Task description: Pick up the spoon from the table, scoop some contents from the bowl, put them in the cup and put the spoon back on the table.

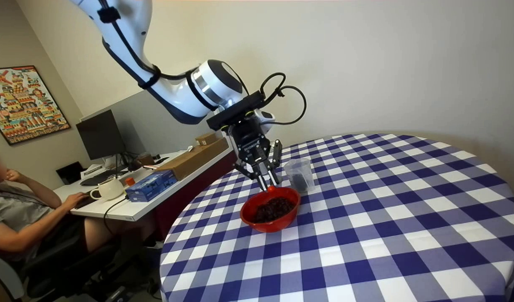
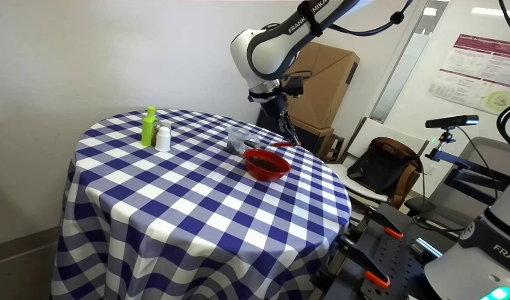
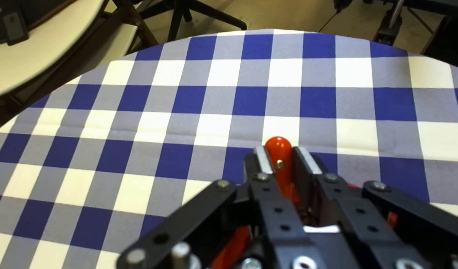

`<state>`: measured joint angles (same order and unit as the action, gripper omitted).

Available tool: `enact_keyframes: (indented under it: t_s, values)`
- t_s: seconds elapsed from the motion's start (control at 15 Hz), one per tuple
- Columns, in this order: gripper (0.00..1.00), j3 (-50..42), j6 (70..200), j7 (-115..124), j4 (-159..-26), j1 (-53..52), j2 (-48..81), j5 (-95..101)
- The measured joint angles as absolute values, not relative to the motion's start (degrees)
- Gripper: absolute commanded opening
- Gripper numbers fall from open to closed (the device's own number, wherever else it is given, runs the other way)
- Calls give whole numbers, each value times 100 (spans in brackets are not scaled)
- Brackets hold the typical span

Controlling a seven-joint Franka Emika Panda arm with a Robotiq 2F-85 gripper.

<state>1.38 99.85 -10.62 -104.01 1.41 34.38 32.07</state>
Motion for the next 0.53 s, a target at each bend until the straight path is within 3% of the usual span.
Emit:
enact_keyframes:
  t_s: [0.53]
  values:
    - [5,75,9780,-1062,-9496,113,3694,2856]
